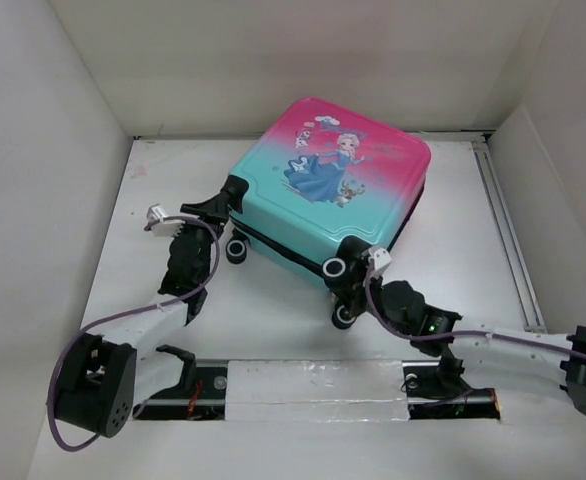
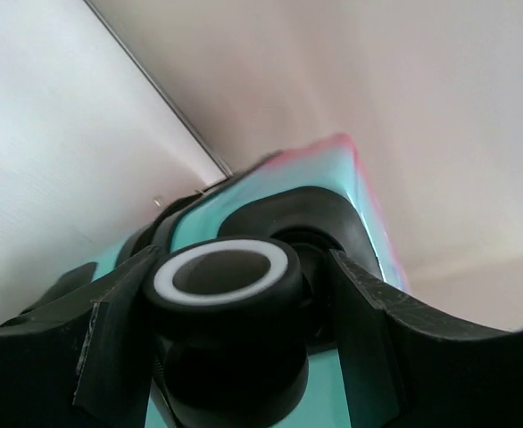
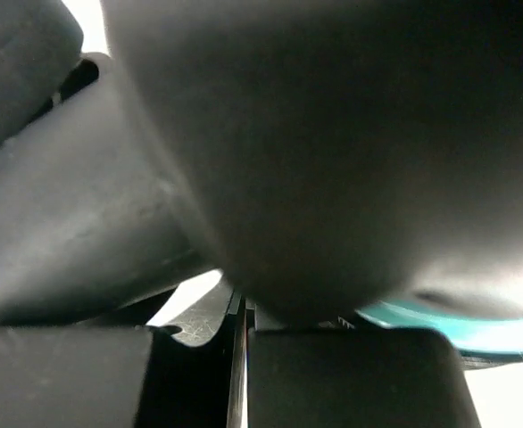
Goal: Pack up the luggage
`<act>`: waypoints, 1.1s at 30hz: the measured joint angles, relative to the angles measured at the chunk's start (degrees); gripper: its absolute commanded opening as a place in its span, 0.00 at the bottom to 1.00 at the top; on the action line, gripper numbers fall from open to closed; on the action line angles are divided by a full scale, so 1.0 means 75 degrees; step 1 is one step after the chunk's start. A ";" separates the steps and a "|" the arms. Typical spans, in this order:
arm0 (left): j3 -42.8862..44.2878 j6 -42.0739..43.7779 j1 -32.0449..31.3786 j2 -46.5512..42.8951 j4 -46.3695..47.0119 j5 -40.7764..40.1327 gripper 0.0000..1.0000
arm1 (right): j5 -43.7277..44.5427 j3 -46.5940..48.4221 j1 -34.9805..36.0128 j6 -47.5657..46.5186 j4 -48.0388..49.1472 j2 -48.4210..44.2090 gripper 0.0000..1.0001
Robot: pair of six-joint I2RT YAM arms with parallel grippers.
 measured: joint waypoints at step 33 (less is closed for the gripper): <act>0.0787 0.1148 -0.0291 -0.2005 -0.3127 0.0172 1.00 | -0.3433 0.0697 -0.4255 0.0332 -0.1862 -0.1166 0.72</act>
